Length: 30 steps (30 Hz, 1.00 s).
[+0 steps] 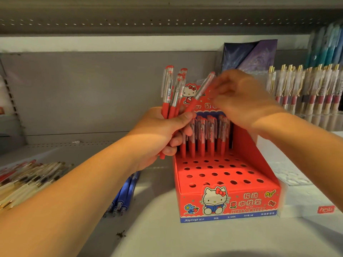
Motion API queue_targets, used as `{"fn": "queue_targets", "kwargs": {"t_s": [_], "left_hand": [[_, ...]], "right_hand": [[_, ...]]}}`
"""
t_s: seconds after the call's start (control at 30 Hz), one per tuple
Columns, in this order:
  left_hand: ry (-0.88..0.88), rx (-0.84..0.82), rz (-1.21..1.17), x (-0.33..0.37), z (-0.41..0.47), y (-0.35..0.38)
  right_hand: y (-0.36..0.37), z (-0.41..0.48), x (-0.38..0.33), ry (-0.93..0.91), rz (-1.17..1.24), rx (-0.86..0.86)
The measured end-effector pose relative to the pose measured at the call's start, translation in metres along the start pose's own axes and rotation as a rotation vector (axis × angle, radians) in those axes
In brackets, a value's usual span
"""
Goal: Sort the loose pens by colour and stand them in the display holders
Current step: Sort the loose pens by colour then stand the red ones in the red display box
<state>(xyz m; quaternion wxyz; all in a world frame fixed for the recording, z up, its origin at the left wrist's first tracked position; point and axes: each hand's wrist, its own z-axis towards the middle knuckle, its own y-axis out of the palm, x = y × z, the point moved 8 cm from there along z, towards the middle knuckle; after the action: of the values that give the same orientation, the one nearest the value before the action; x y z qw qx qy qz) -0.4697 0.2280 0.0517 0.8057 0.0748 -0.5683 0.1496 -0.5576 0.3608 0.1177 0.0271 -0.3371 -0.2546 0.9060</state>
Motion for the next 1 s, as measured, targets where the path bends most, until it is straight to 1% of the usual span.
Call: {"fn": "queue_targets", "kwargs": {"t_s": [0.07,0.1,0.13,0.27,0.37,0.47,0.53,0.67,0.7,0.77,0.87,0.93,1.0], "left_hand": [[-0.009,-0.027,0.021,-0.001,-0.001,0.003],[-0.013,-0.033,0.029,-0.002,-0.001,0.003],[-0.017,-0.033,0.03,-0.002,-0.001,0.003],[-0.014,-0.006,0.043,-0.002,0.0,0.001],[-0.018,0.001,0.09,-0.001,-0.001,0.001],[-0.035,0.027,0.118,-0.001,-0.002,-0.001],[-0.047,0.079,0.133,0.0,-0.002,-0.007],[-0.034,0.187,0.149,0.003,-0.001,-0.015],[-0.036,0.212,0.176,0.003,-0.001,-0.017],[-0.046,0.247,0.22,0.002,-0.001,-0.021],[-0.044,0.218,0.095,0.002,0.001,-0.019],[-0.074,0.173,0.018,0.0,0.001,-0.015],[-0.113,0.14,-0.007,-0.002,0.001,-0.013]], "right_hand": [[0.006,-0.001,-0.003,0.055,0.442,-0.014],[0.009,-0.002,-0.003,0.072,0.594,-0.034],[0.01,-0.004,-0.005,0.081,0.677,-0.054],[0.01,-0.008,-0.007,0.097,0.824,-0.077],[0.009,-0.008,-0.006,0.087,0.808,-0.054],[0.003,-0.003,-0.001,0.097,0.782,0.018],[-0.007,0.0,0.002,0.091,0.724,0.08],[-0.018,0.002,0.002,0.069,0.675,0.136],[-0.02,0.002,0.002,0.058,0.609,0.155],[-0.025,0.003,0.001,0.004,0.342,0.17],[-0.021,0.003,-0.003,-0.086,-0.127,0.106],[-0.019,0.002,-0.001,-0.101,-0.324,0.08],[-0.019,0.002,0.003,-0.068,-0.405,0.057]]}}
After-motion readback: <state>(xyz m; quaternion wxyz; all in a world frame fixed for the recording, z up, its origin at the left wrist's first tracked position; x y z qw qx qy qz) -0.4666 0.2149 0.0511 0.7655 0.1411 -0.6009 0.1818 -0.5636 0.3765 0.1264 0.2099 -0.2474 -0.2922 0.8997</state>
